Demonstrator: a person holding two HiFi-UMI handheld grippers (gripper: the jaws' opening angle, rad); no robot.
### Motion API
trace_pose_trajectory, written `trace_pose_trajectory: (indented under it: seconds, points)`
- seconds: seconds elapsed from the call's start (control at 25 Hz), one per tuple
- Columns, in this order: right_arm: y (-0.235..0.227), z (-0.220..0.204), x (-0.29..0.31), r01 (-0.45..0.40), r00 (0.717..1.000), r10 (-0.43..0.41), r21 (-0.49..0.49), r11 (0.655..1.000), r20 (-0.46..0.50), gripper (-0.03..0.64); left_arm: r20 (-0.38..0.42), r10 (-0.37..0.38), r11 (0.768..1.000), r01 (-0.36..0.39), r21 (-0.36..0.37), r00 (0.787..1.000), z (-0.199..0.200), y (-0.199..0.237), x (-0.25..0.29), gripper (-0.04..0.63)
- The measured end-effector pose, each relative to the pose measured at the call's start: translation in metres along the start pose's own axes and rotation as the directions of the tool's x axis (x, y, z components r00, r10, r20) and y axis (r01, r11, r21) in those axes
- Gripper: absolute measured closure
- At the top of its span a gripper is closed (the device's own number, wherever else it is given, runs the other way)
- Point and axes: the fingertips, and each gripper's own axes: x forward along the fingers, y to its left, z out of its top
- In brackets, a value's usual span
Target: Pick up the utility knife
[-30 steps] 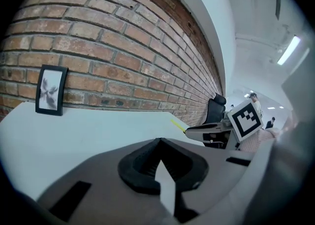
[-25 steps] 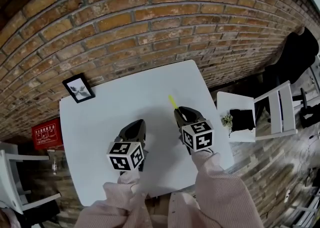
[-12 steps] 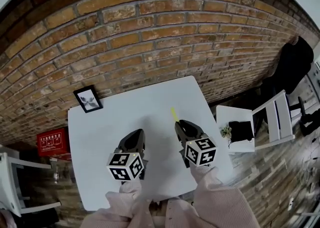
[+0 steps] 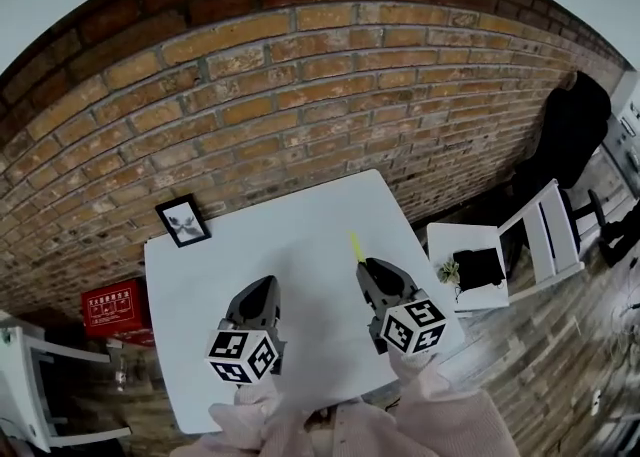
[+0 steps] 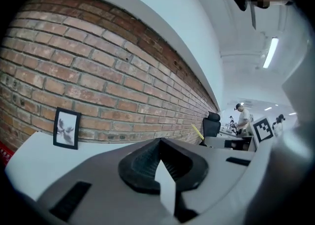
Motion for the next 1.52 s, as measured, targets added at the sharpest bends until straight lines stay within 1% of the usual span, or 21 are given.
trace_pose_trajectory:
  seconds: [0.08,0.36,0.84,1.0,1.52]
  points:
    - [0.004,0.007,-0.011,-0.006,1.000,0.006,0.004,1.000,0.031,0.548,0.017,-0.012,1.000,0.011,0.028,1.000,0.006,-0.003,-0.008,0.601]
    - [0.011,0.029,-0.043,-0.029,0.993,0.030,-0.009,1.000,0.113,0.548,0.058,-0.028,0.997,0.024,0.074,0.998,0.023,-0.009,-0.029,0.601]
    - [0.008,0.061,-0.086,-0.001,0.976,0.007,-0.028,1.000,0.216,0.548,0.107,-0.001,0.991,-0.013,0.132,0.994,0.041,-0.015,-0.054,0.601]
    - [0.009,0.066,-0.096,0.009,0.972,0.001,-0.041,0.999,0.236,0.546,0.120,0.009,0.988,-0.028,0.154,0.993,0.046,-0.019,-0.062,0.601]
    - [0.002,0.071,-0.109,0.029,0.968,-0.008,-0.078,0.997,0.253,0.548,0.126,0.044,0.983,-0.065,0.169,0.991,0.046,-0.021,-0.069,0.601]
